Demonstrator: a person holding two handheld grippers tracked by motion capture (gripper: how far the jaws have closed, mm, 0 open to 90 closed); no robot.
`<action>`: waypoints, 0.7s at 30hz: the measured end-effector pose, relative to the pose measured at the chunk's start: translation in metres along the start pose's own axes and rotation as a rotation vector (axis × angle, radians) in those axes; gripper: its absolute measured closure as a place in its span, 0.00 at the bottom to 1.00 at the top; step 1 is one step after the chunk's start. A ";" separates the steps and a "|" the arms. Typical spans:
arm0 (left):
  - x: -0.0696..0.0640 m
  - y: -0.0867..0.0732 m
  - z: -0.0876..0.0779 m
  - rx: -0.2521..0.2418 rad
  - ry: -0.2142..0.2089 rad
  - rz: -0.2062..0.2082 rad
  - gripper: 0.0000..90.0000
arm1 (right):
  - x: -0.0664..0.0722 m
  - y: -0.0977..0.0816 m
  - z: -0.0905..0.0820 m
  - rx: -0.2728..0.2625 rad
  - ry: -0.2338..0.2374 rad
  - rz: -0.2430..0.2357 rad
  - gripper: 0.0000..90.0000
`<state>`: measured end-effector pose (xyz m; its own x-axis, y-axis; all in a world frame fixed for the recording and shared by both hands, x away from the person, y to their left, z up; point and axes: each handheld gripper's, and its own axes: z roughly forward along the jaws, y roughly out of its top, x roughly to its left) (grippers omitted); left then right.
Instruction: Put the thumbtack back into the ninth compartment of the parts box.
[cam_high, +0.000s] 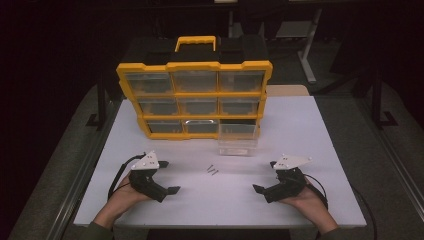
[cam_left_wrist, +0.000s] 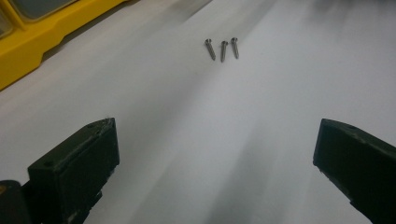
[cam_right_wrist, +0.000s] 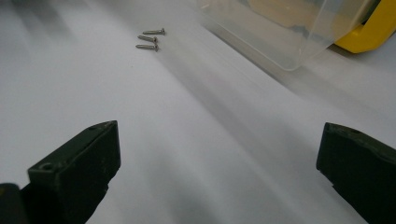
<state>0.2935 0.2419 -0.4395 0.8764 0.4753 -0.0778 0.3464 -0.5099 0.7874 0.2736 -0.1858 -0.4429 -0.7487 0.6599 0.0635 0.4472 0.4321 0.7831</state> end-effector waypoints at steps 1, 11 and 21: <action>0.000 0.001 0.001 -0.001 -0.002 -0.001 0.00 | 0.000 0.000 0.000 0.000 0.000 0.000 0.00; 0.004 0.011 0.010 -0.002 -0.016 -0.003 0.00 | 0.000 0.001 0.001 -0.004 0.006 0.004 0.00; 0.006 0.018 0.014 -0.011 -0.023 -0.011 0.00 | 0.000 0.001 0.001 -0.006 0.006 0.006 0.00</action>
<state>0.3096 0.2253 -0.4346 0.8802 0.4639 -0.1004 0.3523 -0.4966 0.7933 0.2746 -0.1846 -0.4427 -0.7489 0.6587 0.0723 0.4492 0.4244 0.7862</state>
